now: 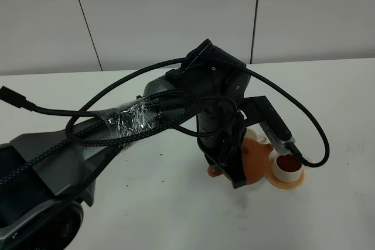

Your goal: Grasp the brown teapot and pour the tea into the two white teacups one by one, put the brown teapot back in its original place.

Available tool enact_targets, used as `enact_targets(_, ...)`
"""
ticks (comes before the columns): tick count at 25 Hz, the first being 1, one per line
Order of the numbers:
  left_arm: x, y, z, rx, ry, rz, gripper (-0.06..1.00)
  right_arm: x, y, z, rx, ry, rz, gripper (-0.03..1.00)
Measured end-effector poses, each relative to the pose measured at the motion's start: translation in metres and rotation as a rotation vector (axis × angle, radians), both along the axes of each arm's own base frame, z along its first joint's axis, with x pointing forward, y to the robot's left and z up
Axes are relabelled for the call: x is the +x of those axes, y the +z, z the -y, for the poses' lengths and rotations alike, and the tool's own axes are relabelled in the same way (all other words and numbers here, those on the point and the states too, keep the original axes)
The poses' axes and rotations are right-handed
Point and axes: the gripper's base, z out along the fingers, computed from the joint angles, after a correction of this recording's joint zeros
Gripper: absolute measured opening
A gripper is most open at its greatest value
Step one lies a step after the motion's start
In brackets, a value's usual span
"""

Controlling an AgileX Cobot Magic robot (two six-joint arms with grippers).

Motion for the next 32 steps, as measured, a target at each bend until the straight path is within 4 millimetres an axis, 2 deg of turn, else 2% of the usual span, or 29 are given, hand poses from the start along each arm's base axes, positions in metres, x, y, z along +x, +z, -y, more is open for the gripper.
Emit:
enact_targets(11,0.001,-0.003,0.004,-0.057,0.010,0.000,0.17,0.000,0.000,0.000,0.000,0.000,0.000,0.24)
enact_targets(17,0.001,-0.011,0.005,-0.052,0.014,-0.020,0.17,0.000,0.000,0.000,0.000,0.000,0.000,0.24)
enact_targets(32,0.003,-0.008,0.004,-0.038,-0.055,0.001,0.17,0.000,0.000,0.000,0.000,0.000,0.000,0.24)
